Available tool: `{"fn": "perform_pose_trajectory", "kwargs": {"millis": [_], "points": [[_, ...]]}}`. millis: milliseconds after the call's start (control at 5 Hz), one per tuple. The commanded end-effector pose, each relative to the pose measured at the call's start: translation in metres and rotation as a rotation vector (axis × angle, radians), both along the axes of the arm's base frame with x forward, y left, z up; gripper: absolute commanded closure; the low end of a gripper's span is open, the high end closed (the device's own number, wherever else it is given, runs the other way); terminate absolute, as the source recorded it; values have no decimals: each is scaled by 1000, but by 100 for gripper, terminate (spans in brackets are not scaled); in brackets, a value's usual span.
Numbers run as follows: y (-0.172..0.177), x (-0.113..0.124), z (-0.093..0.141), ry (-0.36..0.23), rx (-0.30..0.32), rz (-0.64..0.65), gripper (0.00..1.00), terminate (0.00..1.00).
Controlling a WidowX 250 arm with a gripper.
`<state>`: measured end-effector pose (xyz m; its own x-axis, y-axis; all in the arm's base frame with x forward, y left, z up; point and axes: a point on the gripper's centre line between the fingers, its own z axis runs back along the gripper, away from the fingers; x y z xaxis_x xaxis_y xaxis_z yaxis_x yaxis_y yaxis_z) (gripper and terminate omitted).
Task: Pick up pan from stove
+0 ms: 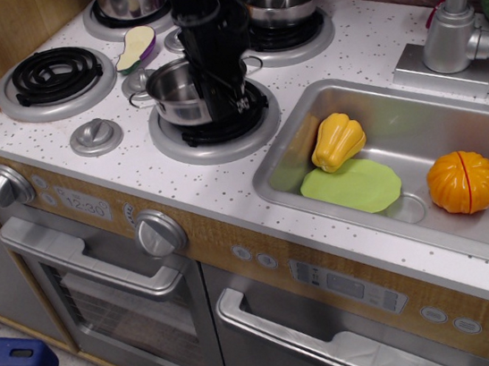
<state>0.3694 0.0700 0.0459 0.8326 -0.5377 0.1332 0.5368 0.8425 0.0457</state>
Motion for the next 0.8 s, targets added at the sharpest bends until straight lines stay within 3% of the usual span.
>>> {"fn": "perform_pose_trajectory", "kwargs": {"millis": [0, 400, 600], "points": [[5, 15, 62, -138, 59, -32, 100, 0], [-3, 23, 108, -172, 194, -79, 100, 0], [-6, 26, 119, -184, 210, -103, 100, 100]]}}
